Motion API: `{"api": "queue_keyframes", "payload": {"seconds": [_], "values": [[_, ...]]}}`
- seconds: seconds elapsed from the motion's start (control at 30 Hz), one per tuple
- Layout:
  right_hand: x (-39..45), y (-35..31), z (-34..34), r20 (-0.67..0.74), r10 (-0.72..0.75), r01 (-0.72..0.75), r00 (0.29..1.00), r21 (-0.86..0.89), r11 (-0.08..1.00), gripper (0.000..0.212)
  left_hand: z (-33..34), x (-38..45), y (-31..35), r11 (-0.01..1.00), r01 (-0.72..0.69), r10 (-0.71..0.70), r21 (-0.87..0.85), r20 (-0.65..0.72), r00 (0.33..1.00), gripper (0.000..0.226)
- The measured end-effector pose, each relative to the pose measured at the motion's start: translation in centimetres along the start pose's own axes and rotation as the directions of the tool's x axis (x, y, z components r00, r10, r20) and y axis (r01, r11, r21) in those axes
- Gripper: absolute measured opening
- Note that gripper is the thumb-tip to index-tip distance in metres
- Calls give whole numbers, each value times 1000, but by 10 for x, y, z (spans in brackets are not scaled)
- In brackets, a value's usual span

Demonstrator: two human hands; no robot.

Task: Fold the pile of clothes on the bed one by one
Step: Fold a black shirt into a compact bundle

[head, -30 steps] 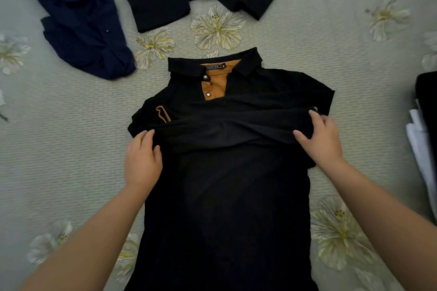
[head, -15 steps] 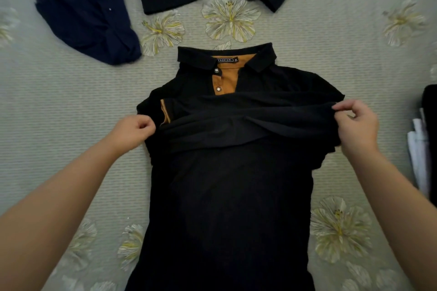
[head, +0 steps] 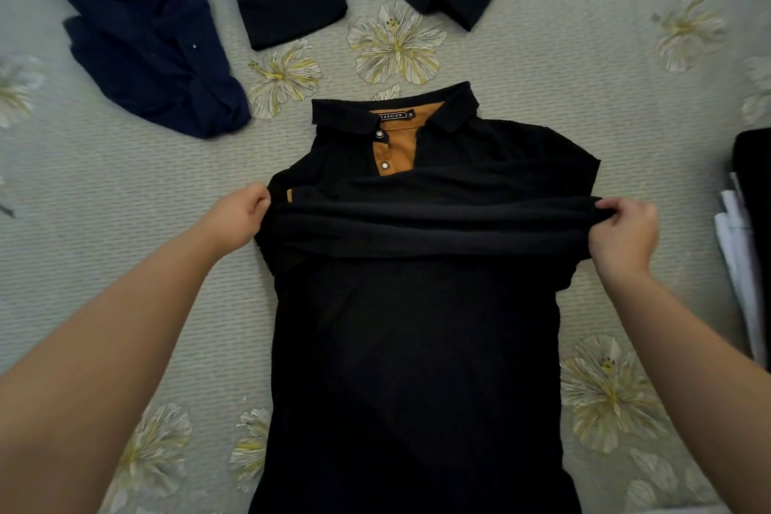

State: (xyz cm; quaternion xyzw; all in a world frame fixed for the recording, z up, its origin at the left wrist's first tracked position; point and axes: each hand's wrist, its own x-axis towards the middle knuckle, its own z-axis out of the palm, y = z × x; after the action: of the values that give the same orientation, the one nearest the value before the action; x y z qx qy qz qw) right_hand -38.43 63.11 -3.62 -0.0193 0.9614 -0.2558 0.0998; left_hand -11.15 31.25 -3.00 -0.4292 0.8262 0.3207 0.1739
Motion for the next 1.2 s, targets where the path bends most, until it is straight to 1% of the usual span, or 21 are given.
{"api": "queue_keyframes", "payload": {"seconds": [0.07, 0.1, 0.17, 0.2, 0.23, 0.3, 0.33, 0.4, 0.47, 0.53, 0.63, 0.7, 0.77, 0.83, 0.87, 0.93, 1.0, 1.03, 1.07, 1.13, 1.2], "values": [[1, -8, -4, -58, 27, -24, 998, 46, 999, 35, 1, 2, -1, 995, 2, -3, 99, 8, 1000, 12], [3, -12, -5, -78, 37, -32, 996, 69, 997, 35, 2, 2, 1, 991, -8, 12, 130, -30, 999, 12], [6, -18, -4, -76, 52, -46, 996, 82, 996, 35, 8, 0, 7, 980, -21, 63, 199, -208, 976, 11], [6, -19, -2, -51, 51, -49, 997, 42, 998, 34, 13, -3, 10, 972, -11, 82, 233, -298, 951, 12], [5, -19, 2, -9, 36, -37, 999, -56, 998, 35, 20, -7, 12, 968, 6, 88, 250, -365, 927, 19], [-2, -17, 11, 97, -73, 99, 993, -303, 948, 39, 34, -18, 16, 971, 3, 101, 238, -421, 902, 34], [-7, -17, 16, 145, -166, 209, 975, -364, 908, 40, 41, -25, 17, 970, -36, 140, 242, -427, 893, 37], [-14, -22, 25, 237, -349, 417, 907, -378, 827, 41, 57, -37, 16, 939, -125, 258, 320, -418, 871, 39], [-17, -28, 35, 350, -448, 562, 823, -380, 735, 46, 70, -47, 13, 908, -177, 338, 380, -414, 845, 41], [-15, -31, 44, 478, -462, 652, 747, -388, 651, 50, 79, -53, 11, 925, -161, 308, 344, -434, 847, 42], [-6, -28, 53, 589, -429, 722, 684, -465, 512, 41, 86, -56, 7, 987, -27, 96, 157, -449, 888, 46], [0, -29, 53, 520, -483, 709, 705, -501, 497, 30, 86, -56, 5, 999, 32, -26, 5, -458, 889, 34], [4, -34, 50, 375, -495, 619, 784, -535, 574, 26, 86, -56, 0, 998, -63, 57, 4, -486, 872, 19], [6, -39, 49, 306, -398, 500, 865, -601, 623, 25, 88, -59, -8, 984, -168, 172, 55, -515, 840, 21], [6, -42, 50, 323, -335, 465, 885, -652, 598, 25, 90, -61, -11, 975, -208, 218, 77, -515, 829, 24], [-1, -49, 52, 403, -288, 495, 869, -719, 488, 28, 94, -66, -17, 962, -259, 265, 83, -510, 819, 25], [-18, -67, 62, 441, -402, 593, 803, -661, 460, 31, 99, -68, -22, 965, -261, 243, 41, -525, 816, 25], [-29, -80, 69, 456, -491, 666, 742, -587, 461, 31, 101, -69, -23, 969, -247, 211, 6, -537, 816, 24], [-42, -97, 78, 483, -572, 747, 663, -481, 460, 30, 104, -70, -24, 973, -229, 176, -29, -552, 815, 24], [-74, -135, 101, 573, -674, 878, 467, -207, 433, 28, 106, -71, -26, 975, -204, 115, -92, -577, 809, 22], [-107, -173, 125, 672, -698, 912, 248, 81, 402, 30, 107, -72, -28, 971, -188, 65, -150, -589, 806, 21]]}}
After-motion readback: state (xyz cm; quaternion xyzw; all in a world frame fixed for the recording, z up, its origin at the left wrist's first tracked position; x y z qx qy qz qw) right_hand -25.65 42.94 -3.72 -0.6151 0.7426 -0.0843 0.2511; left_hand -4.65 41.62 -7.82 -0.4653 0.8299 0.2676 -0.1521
